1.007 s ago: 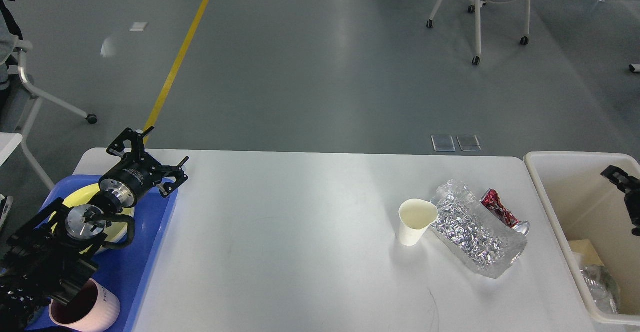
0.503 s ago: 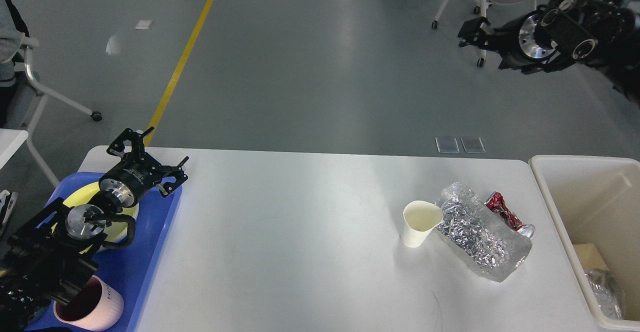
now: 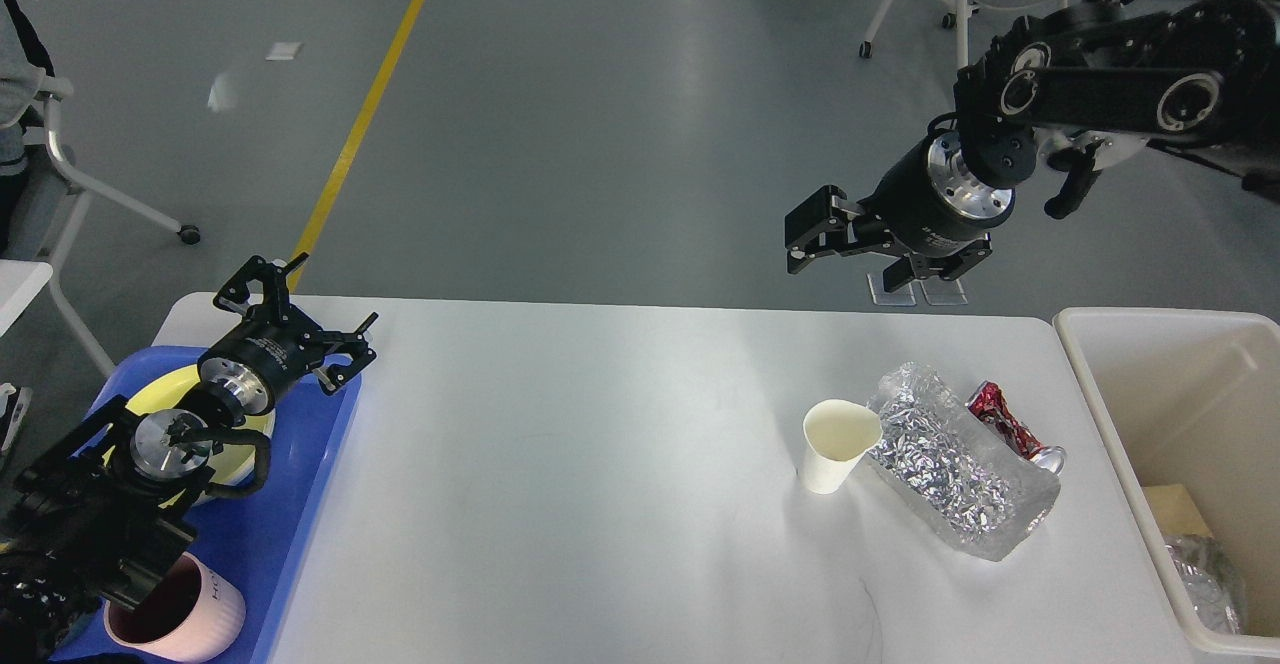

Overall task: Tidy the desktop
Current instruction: 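Lower the right gripper to the crumpled foil wrapper, then grasp the crumpled foil wrapper with the right gripper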

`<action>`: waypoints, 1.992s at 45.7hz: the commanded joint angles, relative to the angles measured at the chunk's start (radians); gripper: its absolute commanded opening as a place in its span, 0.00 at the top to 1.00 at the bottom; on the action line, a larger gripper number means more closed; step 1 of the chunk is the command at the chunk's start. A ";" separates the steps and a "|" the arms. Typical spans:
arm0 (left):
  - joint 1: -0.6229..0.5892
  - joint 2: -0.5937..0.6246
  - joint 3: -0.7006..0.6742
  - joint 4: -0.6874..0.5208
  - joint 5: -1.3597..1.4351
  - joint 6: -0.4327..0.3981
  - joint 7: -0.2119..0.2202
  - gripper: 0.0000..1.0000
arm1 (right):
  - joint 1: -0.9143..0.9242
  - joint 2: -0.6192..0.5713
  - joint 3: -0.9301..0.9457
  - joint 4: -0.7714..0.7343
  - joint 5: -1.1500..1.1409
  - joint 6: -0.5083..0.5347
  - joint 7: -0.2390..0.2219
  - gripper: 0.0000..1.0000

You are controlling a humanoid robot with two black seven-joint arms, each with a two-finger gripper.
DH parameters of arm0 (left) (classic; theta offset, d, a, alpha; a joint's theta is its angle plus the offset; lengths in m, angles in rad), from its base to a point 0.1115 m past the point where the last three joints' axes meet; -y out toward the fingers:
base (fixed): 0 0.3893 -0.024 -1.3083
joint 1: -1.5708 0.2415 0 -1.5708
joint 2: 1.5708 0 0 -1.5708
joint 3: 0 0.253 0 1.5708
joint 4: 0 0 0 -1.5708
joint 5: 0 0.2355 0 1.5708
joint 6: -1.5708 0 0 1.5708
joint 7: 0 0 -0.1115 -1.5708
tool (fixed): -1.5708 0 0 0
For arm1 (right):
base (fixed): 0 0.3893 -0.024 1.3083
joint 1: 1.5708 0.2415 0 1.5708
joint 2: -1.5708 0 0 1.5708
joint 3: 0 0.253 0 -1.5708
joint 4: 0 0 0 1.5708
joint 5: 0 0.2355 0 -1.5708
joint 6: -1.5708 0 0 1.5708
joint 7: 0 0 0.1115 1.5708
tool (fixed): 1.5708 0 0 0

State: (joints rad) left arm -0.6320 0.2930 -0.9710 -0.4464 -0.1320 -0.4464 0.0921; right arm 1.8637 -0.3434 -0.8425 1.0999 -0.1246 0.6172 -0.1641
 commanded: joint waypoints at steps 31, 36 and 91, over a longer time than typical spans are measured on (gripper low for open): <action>0.000 0.000 0.000 0.000 0.000 0.000 0.000 0.00 | -0.734 -0.344 0.261 -0.275 -0.081 -0.086 0.012 0.00; 0.000 0.000 0.000 0.000 0.000 0.000 0.002 0.00 | -0.831 -0.348 0.374 -0.275 -0.084 -0.086 0.014 0.00; 0.000 0.000 0.000 0.000 0.000 0.000 0.002 0.00 | -1.018 -0.316 0.580 -0.328 -0.175 -0.106 0.078 1.00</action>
State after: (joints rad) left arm -0.6320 0.2930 -0.9710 -0.4464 -0.1319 -0.4464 0.0938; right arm 0.8453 -0.6590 -0.2623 0.7716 -0.2992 0.5100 -0.0858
